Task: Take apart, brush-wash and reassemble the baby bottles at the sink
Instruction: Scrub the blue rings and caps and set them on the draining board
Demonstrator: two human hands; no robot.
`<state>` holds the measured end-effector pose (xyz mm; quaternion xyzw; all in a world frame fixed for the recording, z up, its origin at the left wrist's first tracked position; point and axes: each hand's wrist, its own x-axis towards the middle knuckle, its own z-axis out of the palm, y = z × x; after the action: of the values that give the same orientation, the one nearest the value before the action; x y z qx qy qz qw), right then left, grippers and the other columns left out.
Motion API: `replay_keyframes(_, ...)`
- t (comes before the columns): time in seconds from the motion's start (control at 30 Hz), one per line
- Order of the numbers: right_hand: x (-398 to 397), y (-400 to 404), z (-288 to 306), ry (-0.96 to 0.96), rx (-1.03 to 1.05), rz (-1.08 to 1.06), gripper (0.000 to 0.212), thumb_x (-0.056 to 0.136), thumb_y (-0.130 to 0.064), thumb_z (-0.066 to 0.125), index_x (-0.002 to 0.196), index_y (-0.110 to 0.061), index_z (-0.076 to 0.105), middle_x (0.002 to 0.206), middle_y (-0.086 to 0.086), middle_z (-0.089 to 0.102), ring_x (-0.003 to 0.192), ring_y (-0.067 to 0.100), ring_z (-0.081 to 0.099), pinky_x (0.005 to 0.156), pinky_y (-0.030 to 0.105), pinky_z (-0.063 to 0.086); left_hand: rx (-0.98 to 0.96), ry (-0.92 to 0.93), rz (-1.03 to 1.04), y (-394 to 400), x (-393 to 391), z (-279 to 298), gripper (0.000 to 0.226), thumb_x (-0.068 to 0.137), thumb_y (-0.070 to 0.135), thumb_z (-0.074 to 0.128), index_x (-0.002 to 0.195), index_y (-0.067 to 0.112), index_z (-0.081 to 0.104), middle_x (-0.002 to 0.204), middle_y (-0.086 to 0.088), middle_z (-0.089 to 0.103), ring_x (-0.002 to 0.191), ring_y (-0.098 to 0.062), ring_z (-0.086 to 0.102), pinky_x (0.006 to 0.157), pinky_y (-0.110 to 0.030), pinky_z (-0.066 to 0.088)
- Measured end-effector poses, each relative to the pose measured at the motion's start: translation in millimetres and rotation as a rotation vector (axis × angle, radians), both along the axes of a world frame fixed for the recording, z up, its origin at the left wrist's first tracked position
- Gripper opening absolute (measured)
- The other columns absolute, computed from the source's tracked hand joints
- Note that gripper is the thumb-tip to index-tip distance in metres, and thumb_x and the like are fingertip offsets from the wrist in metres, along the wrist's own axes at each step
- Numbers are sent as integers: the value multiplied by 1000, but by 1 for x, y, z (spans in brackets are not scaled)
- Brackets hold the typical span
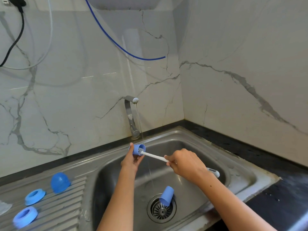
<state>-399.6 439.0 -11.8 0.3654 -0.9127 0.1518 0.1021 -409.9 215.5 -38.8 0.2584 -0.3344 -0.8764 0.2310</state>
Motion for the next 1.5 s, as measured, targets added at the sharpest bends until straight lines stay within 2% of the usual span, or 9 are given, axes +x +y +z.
replay_keyframes(0.13, 0, 4, 2, -42, -97, -95, 33, 100, -34, 45, 131, -34, 58, 102, 3, 68, 87, 23, 65, 73, 32, 50, 31, 58, 52, -1, -4, 3, 28, 84, 25, 70, 91, 2, 55, 105, -22, 63, 76, -26, 65, 50, -37, 57)
replay_keyframes(0.33, 11, 3, 8, 139, 64, -89, 34, 103, -26, 38, 134, -26, 52, 100, 6, 66, 83, 26, 63, 63, 30, 39, -24, -32, -4, 4, -9, 1, 28, 84, 24, 71, 89, 2, 54, 85, -18, 62, 46, -21, 66, 40, -31, 54)
replay_keyframes(0.6, 7, 6, 8, -4, -14, -115, 32, 101, -29, 43, 127, -25, 61, 94, 4, 66, 73, 21, 60, 63, 29, 44, -10, -48, 38, -2, -1, 1, 30, 85, 23, 69, 98, 0, 53, 112, -23, 59, 67, -27, 64, 49, -36, 58)
replay_keyframes(0.9, 12, -1, 14, 81, 123, -88, 27, 101, -20, 43, 121, -19, 61, 76, 3, 54, 62, 20, 45, 60, 29, 34, -31, -22, -46, 10, -6, 2, 35, 93, 23, 58, 120, 2, 51, 74, -19, 69, 53, -24, 67, 57, -34, 57)
replay_keyframes(1.07, 4, 14, 12, -95, -62, -169, 30, 99, -32, 49, 126, -28, 62, 104, 2, 67, 87, 22, 64, 68, 28, 45, 27, 35, -14, 11, -8, 7, 27, 96, 19, 52, 109, -5, 52, 129, -29, 52, 117, -38, 54, 110, -48, 33)
replay_keyframes(1.2, 3, 14, 9, -50, -51, -214, 33, 100, -32, 46, 130, -31, 58, 109, 2, 66, 95, 24, 64, 75, 30, 47, -6, 3, -26, 15, -9, 3, 45, 96, 11, 53, 134, -8, 40, 138, -28, 46, 129, -36, 46, 109, -45, 35)
replay_keyframes(1.3, 4, 7, 8, 12, 27, -170, 31, 101, -28, 43, 128, -27, 60, 105, 4, 65, 91, 25, 64, 70, 30, 44, -52, -32, -59, 16, -8, -1, 43, 93, 10, 56, 130, -9, 43, 126, -29, 54, 110, -36, 59, 105, -44, 40)
replay_keyframes(1.4, 5, 2, 9, 39, 109, -93, 29, 100, -25, 43, 122, -22, 61, 102, 7, 64, 88, 27, 62, 66, 32, 38, -62, -75, -110, 17, -2, -3, 26, 92, 14, 60, 109, -4, 52, 86, -24, 65, 63, -29, 67, 76, -38, 56)
replay_keyframes(1.5, 0, 9, 8, -41, 13, -86, 31, 98, -32, 47, 124, -27, 63, 102, 4, 66, 86, 24, 63, 72, 33, 49, -29, -88, -104, 11, 0, 1, 19, 91, 18, 61, 92, 2, 52, 82, -20, 60, 70, -29, 61, 45, -36, 55)
